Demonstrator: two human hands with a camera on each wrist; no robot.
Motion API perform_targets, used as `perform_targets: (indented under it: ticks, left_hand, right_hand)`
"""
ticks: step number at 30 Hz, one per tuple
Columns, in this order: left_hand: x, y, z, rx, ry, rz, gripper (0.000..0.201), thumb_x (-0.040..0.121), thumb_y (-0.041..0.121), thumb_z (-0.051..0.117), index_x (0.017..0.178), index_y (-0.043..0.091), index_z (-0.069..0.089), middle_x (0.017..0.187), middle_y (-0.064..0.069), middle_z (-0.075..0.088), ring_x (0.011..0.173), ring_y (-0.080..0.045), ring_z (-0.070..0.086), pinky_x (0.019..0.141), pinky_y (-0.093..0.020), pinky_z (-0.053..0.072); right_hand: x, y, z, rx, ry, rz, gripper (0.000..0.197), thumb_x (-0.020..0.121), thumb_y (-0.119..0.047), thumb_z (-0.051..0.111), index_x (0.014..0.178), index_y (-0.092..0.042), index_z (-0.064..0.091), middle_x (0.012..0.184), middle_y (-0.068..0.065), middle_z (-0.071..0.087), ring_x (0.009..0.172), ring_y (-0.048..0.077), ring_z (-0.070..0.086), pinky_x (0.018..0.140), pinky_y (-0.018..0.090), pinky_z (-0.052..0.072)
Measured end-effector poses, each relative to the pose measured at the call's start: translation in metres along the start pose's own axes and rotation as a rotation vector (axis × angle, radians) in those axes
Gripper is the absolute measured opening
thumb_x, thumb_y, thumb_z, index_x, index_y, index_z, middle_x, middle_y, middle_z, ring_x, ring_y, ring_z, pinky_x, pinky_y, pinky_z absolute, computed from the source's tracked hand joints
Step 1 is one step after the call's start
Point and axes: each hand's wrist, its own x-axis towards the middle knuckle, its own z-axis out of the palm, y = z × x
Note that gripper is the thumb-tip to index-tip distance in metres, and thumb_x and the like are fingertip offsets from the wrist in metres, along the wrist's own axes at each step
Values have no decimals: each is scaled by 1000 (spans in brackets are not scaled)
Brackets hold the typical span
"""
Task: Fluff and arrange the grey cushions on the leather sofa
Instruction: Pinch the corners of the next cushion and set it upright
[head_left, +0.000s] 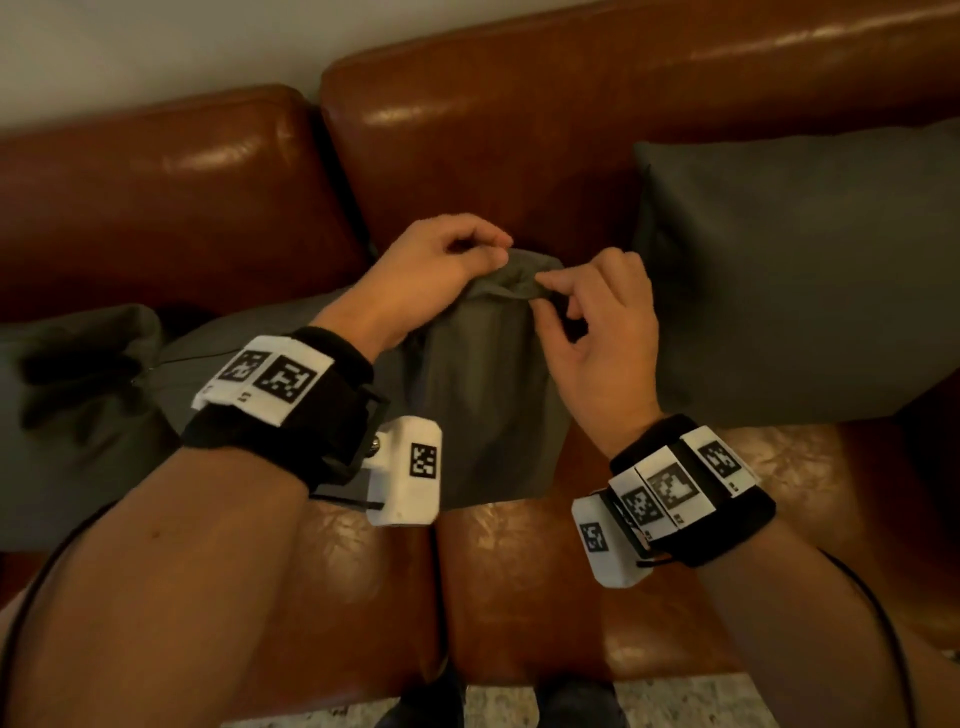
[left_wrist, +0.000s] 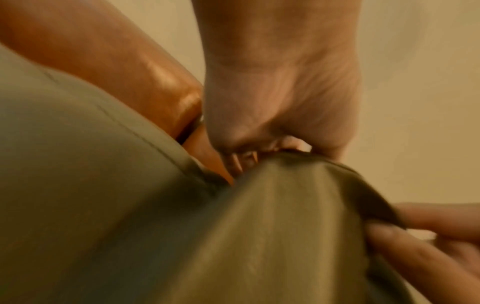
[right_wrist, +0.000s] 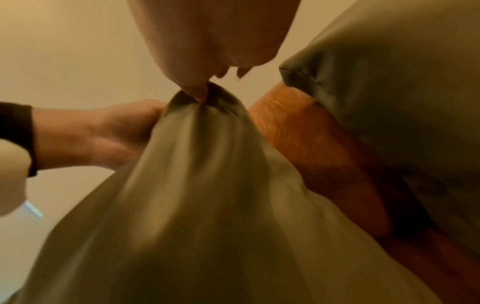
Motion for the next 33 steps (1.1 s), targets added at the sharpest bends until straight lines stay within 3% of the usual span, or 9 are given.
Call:
perform_targets:
  ticks: [5, 8, 11, 13, 19, 23, 27, 30, 33]
  left_hand:
    - [-4, -5, -6, 89, -3, -3, 9, 90, 18, 66, 84, 22, 72, 86, 10, 69, 79, 0, 63, 78, -20, 51]
    - [-1, -8, 1, 45, 74, -27, 19, 92, 21, 63, 75, 26, 69, 79, 11, 68, 75, -1, 62, 74, -22, 48]
    - [0, -12, 9, -17, 96, -64, 21, 94, 22, 59, 75, 24, 67, 77, 5, 68, 75, -9, 63, 75, -32, 53]
    - [0, -14, 13, -67, 116, -91, 23, 95, 23, 57, 74, 22, 66, 77, 0, 67, 75, -15, 63, 78, -37, 53]
    - [3, -4, 10, -306, 116, -298, 25, 96, 17, 56, 72, 15, 61, 73, -3, 64, 70, -15, 62, 73, -31, 52]
    - [5, 0, 9, -398, 120, -462, 12, 93, 17, 59, 99, 9, 65, 91, -10, 69, 79, -21, 68, 72, -32, 55]
    - [3, -4, 7, -346, 23, -272, 19, 95, 13, 54, 79, 18, 63, 78, 0, 65, 71, -11, 63, 71, -26, 52]
    - [-4, -13, 1, -297, -91, -128, 20, 97, 10, 50, 91, 21, 66, 90, 3, 68, 84, -8, 64, 80, -24, 53]
    - [-6, -20, 2, -323, -95, -89, 20, 96, 9, 52, 86, 19, 66, 82, 4, 68, 74, -5, 64, 72, -21, 53]
  right_hand:
    - [-6, 0, 5, -11, 37, -51, 12, 83, -12, 72, 94, -7, 72, 80, 9, 57, 77, 24, 52, 67, 44, 43]
    - [-7, -10, 2, 240, -24, 216, 20, 84, -25, 73, 98, -12, 66, 91, 3, 58, 80, 16, 57, 73, 33, 49]
    - [-5, -18, 2, 389, -13, 531, 28, 82, -39, 73, 88, -14, 62, 81, -2, 61, 71, 5, 57, 67, 18, 47]
    - [0, -16, 6, 401, -61, 658, 24, 81, -35, 76, 83, -17, 60, 74, -8, 59, 64, 0, 54, 63, 12, 43]
    - [-7, -13, 10, 522, -146, 659, 20, 82, -15, 77, 87, -19, 57, 83, -5, 62, 77, 7, 61, 74, 19, 50]
    - [-6, -15, 10, 723, -73, 689, 21, 85, -8, 73, 83, -16, 53, 79, 0, 58, 74, 10, 58, 75, 25, 50]
    - [-7, -14, 12, 916, -15, 747, 19, 83, -9, 70, 81, -17, 53, 82, 1, 58, 76, 13, 55, 76, 31, 48]
    - [-7, -11, 9, 947, -62, 740, 19, 84, -7, 69, 82, -16, 53, 82, -1, 58, 74, 11, 56, 74, 27, 48]
    - [-3, -9, 10, 1034, -98, 799, 16, 84, -7, 66, 86, -15, 53, 83, 0, 58, 74, 8, 57, 69, 22, 48]
